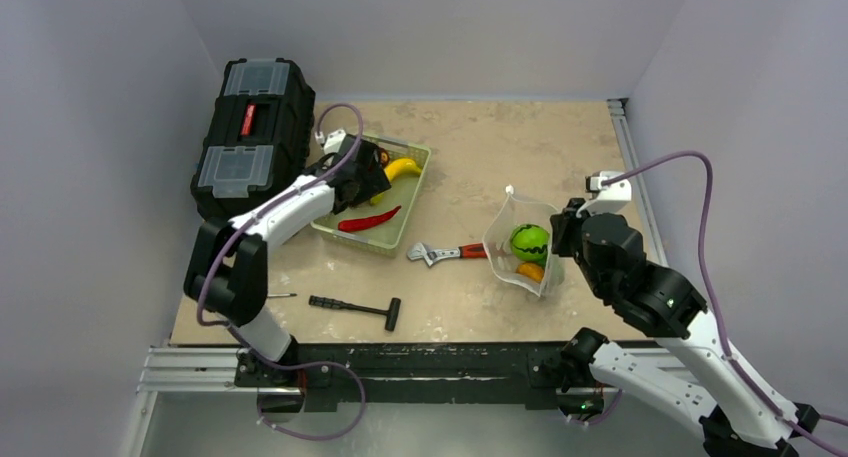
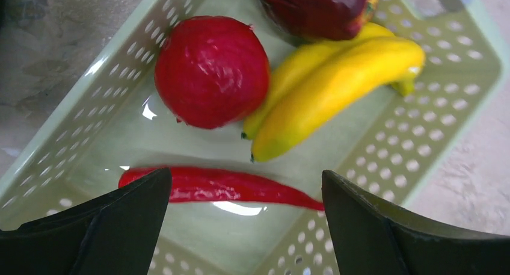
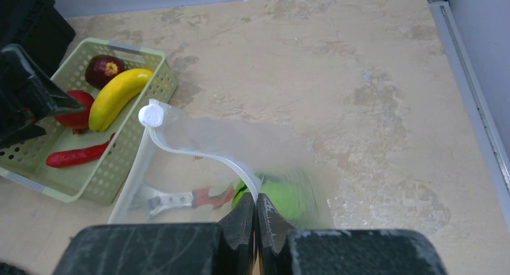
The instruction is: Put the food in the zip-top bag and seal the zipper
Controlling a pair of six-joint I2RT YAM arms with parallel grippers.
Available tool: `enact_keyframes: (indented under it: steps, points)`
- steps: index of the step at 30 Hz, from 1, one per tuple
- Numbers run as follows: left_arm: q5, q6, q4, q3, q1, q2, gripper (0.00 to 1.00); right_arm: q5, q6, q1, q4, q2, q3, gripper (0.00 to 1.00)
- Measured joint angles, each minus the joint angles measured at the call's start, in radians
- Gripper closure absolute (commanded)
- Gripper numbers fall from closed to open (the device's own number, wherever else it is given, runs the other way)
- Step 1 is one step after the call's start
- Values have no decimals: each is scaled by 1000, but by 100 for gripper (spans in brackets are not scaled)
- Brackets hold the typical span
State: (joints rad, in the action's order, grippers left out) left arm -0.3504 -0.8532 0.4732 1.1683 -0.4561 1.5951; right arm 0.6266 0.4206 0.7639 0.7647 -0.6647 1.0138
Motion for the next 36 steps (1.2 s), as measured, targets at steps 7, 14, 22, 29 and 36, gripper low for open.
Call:
enact_keyframes:
  steps: [7, 14, 22, 29, 36]
  points:
    - [-10, -125, -28, 57, 58, 177, 4, -41, -7, 0, 6, -4, -5, 100]
    - [-65, -209, -46, 85, 62, 179, 3, -85, -21, 0, -3, -28, -23, 100]
    - [-117, -271, -48, 82, 65, 182, 4, -95, -21, 0, -10, -17, -25, 100]
    - [-114, -274, -61, 106, 86, 262, 3, -95, -21, 0, -13, -15, -27, 100]
    - [-72, -280, -61, 117, 116, 319, 16, -97, -21, 0, -19, -16, -34, 100]
